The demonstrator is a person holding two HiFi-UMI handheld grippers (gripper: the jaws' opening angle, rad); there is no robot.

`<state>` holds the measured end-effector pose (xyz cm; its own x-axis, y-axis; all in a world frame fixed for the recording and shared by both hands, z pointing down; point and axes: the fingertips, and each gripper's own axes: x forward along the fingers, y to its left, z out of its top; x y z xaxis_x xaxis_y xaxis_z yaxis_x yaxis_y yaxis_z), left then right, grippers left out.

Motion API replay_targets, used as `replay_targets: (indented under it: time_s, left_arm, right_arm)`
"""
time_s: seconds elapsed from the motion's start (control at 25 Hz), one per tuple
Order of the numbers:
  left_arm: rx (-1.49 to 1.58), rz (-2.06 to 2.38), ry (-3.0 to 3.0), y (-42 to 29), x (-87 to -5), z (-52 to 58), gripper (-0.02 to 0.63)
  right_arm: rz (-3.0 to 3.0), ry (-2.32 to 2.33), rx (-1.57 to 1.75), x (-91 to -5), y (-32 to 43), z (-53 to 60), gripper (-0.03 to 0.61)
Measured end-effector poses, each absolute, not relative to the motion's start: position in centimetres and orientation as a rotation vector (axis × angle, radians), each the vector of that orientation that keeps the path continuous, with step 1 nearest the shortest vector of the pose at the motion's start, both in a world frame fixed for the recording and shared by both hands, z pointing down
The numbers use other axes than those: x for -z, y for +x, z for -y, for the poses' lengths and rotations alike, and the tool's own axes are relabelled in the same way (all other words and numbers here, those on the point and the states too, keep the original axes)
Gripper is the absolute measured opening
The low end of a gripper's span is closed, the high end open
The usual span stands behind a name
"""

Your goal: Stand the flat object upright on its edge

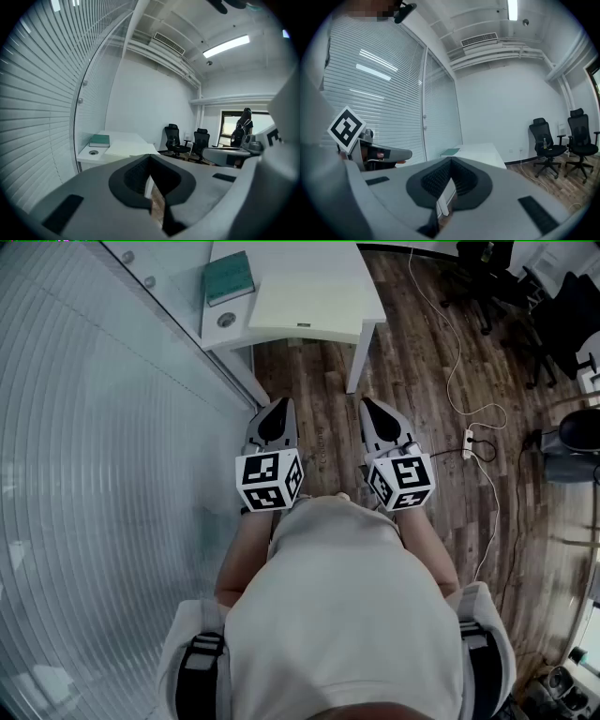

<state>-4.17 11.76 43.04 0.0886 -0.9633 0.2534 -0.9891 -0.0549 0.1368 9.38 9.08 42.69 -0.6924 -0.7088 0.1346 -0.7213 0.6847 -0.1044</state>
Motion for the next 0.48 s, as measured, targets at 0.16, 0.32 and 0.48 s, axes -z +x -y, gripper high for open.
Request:
replay_targets:
  time_s: [0.16,0.32,0.48]
  left_arm:
    - [-0.124,1.952,2.08,-4.53,-43.36,-12.21,0.02]
    - [-0.101,1.964,2.067,-5.02,-43.29,-12.23,0.02]
    - [-0.084,1.968,2.054,-5.15,-43.18,-12.01,0.02]
  right_arm:
    - [2.787,1.193,-0.217,-42.72,9.43,-9.2,0.018]
    - [2.776,1.197,-0.221,-43.04,9.7,-9.16,0.018]
    - [2.773,1.185,-0.223,-43.21,9.75,-9.1,0.018]
